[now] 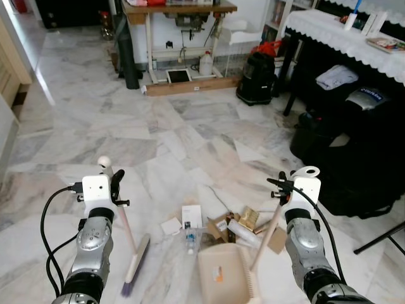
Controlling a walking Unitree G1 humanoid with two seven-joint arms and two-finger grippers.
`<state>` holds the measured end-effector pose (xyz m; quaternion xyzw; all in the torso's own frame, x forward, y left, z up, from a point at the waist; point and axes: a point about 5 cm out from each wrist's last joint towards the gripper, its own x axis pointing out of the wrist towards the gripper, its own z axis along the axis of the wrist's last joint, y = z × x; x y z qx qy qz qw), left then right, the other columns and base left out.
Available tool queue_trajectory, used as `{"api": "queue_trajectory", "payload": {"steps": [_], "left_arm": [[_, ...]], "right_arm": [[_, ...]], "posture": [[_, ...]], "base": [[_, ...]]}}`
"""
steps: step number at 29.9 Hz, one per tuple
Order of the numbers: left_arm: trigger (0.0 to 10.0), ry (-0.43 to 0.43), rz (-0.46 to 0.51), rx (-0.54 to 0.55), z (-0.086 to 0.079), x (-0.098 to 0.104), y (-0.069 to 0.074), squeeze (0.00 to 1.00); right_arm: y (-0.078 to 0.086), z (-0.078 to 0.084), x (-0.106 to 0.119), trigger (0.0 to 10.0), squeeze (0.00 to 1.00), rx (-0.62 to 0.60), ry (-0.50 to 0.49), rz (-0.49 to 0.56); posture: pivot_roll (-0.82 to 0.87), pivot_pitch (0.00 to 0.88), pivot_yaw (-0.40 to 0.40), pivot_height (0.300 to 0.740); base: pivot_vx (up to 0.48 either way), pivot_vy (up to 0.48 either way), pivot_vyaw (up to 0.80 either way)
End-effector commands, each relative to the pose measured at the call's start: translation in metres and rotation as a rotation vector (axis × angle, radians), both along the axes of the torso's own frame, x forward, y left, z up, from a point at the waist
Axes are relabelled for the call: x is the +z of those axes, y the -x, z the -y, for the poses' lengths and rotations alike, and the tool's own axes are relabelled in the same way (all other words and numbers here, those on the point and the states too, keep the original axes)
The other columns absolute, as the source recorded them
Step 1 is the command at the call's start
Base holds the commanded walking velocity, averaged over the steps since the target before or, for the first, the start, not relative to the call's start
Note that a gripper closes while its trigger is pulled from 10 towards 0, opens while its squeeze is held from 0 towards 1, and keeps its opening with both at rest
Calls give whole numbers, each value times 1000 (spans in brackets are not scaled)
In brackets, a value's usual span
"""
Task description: Sweep floor
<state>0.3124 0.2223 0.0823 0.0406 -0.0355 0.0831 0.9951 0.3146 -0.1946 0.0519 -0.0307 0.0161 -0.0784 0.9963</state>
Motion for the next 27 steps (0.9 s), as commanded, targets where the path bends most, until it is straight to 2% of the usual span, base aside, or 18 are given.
{"api": "queue_trajectory", "payload": {"steps": [1, 6, 19, 27], "left_arm": [[10000, -26, 100, -1, 1, 22, -8, 0], [10000, -35, 134, 6, 1, 29, -10, 0], [10000, -19, 98, -18, 5, 21, -7, 0], [10000, -14, 95, -12, 4, 22, -8, 0]], "right_arm": [[-3, 2, 5, 10000, 0, -8, 10, 18], [-1, 0, 3, 10000, 0, -5, 5, 16], [3, 1, -2, 10000, 0, -18, -10, -2], [1, 0, 0, 10000, 0, -9, -14, 1]], "posture": [[8, 0, -65, 740], [4, 0, -60, 740], [3, 0, -57, 740], [6, 0, -60, 740]], "base": [[0, 0, 0], [0, 0, 0], [0, 0, 0], [0, 0, -762]]}}
